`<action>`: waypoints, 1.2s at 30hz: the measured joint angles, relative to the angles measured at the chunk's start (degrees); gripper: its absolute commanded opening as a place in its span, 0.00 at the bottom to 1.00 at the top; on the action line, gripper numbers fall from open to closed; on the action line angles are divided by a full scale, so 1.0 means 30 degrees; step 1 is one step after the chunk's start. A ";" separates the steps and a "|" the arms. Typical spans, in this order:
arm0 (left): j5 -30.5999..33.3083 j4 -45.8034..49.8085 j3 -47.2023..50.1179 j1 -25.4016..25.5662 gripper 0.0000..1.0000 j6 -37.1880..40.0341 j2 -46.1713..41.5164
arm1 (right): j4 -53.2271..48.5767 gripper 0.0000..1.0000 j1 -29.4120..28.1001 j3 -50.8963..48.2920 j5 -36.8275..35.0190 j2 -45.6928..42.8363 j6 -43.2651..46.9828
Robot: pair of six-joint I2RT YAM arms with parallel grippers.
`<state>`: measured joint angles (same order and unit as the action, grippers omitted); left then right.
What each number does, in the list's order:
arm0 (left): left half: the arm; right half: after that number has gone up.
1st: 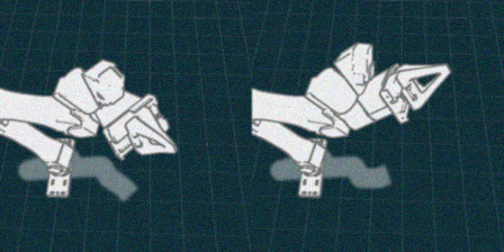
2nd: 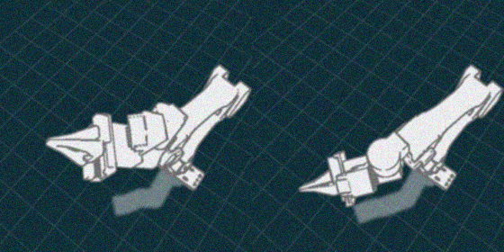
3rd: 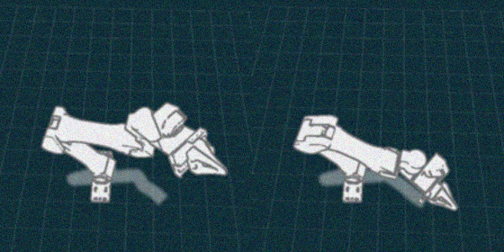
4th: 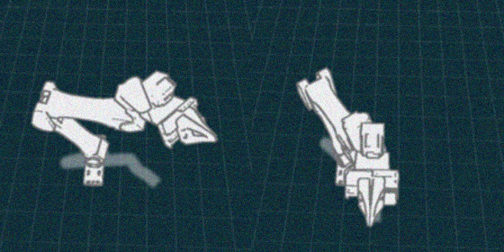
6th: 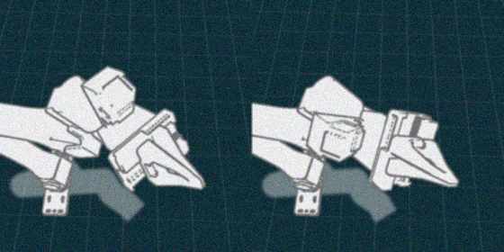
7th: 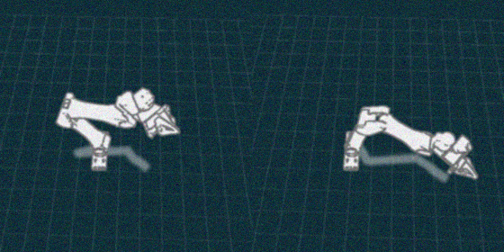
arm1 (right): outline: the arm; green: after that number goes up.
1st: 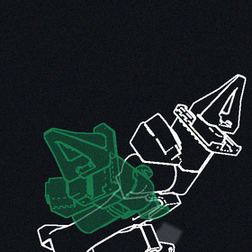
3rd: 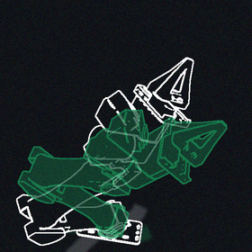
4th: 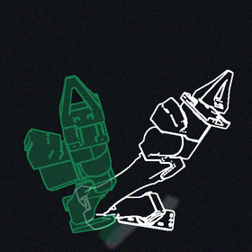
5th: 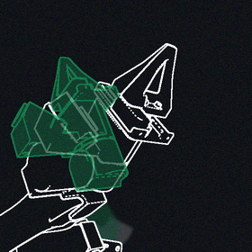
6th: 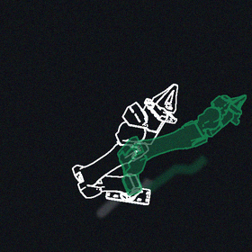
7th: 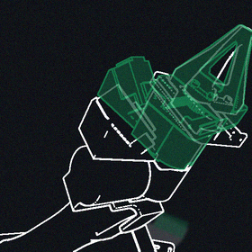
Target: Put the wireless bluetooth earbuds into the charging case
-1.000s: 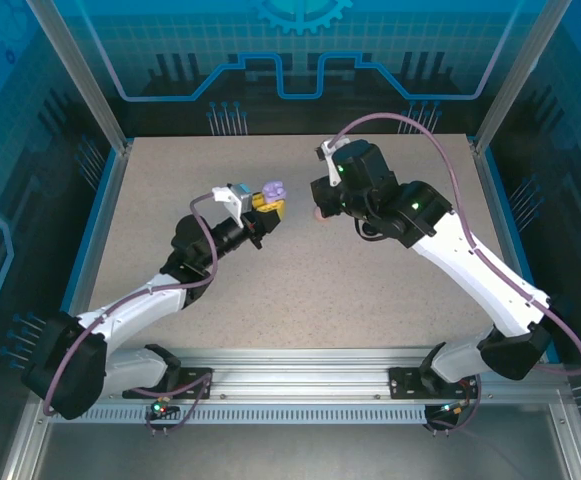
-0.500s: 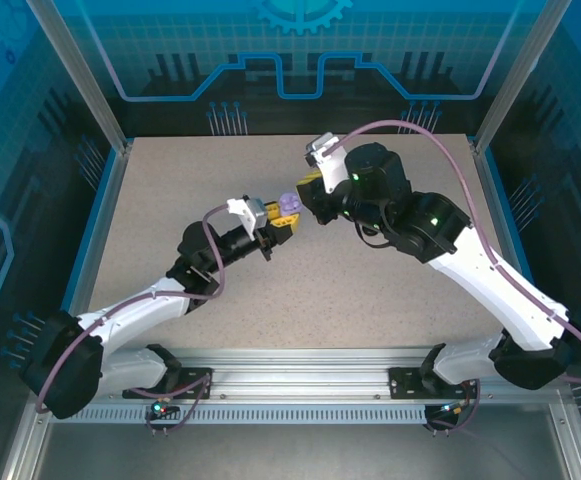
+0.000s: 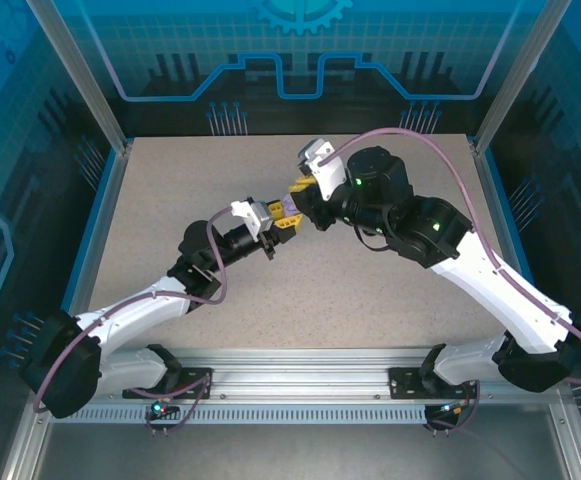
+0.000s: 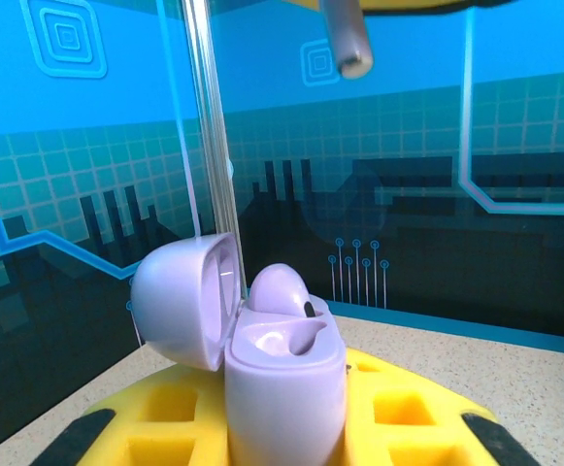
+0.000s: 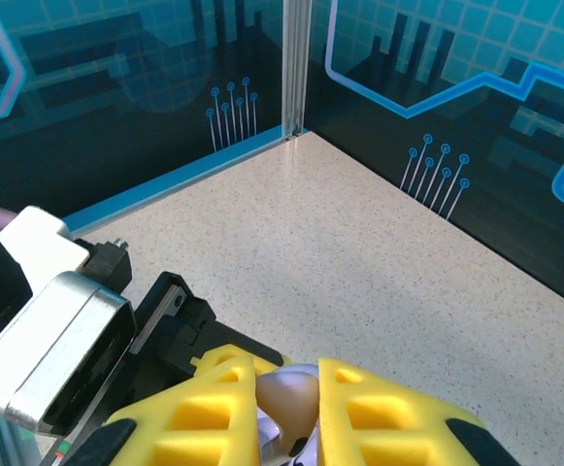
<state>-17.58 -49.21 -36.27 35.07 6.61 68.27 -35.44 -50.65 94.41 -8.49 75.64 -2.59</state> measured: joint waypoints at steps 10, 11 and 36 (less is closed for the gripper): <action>-0.0007 0.0015 -0.0044 0.0015 0.00 -0.0007 0.0000 | 0.0372 0.16 -0.0117 -0.1421 -0.0138 0.0000 0.0109; -0.0007 0.0029 -0.0087 0.0015 0.00 -0.0007 0.0000 | 0.0415 0.16 -0.0109 -0.1494 -0.0153 0.0000 0.0109; 0.0255 0.0444 -0.0401 0.0444 0.00 -0.0007 0.0007 | 0.1450 0.15 0.0561 -0.2244 0.0066 -0.0313 -0.0525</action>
<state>-16.82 -47.88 -37.47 36.40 6.59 68.29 -31.09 -48.97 87.68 -8.29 74.70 -4.16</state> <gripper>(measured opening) 0.212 0.151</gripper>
